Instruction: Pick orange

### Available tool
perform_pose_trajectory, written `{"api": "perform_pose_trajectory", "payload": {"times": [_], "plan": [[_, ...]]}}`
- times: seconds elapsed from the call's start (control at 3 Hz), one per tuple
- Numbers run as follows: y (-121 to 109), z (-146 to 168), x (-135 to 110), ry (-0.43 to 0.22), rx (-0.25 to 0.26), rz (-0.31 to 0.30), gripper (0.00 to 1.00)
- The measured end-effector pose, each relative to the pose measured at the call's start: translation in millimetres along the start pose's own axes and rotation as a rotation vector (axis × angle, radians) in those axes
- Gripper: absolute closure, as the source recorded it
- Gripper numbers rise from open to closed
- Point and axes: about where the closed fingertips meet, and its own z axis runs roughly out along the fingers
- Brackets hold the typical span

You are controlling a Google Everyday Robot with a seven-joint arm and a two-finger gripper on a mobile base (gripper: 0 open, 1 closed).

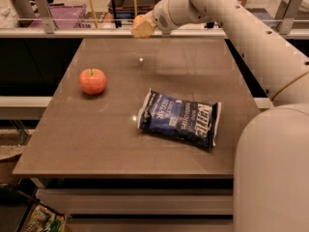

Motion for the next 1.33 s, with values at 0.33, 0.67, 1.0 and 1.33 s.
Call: {"api": "perform_pose_trajectory", "payload": {"times": [0.33,0.67,1.0,1.33], "plan": [[0,-15,-10,-0.003,0.009,-0.029,1.0],[-3,-33,-21,-0.011,0.032,-0.056,1.0],[-7,-49,-31,-0.018,0.061,-0.081,1.0],[-8,-59,-37,-0.019,0.08,-0.098,1.0]]}}
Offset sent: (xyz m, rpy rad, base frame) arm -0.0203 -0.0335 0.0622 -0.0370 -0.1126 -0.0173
